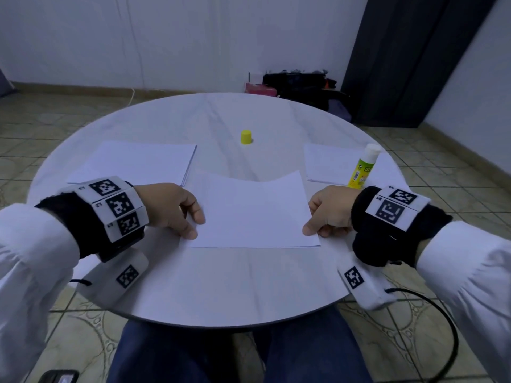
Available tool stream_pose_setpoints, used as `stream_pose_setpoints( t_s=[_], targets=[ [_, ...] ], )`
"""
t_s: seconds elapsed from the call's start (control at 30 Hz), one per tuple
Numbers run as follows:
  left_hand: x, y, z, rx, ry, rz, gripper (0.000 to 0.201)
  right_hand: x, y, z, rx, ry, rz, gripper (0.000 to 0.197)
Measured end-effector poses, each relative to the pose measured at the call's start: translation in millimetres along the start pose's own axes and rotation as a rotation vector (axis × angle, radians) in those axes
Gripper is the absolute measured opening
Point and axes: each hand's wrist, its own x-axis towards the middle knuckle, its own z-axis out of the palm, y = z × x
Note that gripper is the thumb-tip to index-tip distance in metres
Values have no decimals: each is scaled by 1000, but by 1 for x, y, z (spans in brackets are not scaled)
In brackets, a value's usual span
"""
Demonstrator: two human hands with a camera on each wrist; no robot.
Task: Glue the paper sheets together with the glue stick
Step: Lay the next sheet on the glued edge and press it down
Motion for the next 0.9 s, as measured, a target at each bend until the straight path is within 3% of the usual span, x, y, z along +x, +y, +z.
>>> stream_pose_setpoints(
  t_s=[0.9],
  targets=[
    [4, -2, 0, 2, -6, -2, 22, 5, 2, 2, 38, 5, 6, 29]
  ],
)
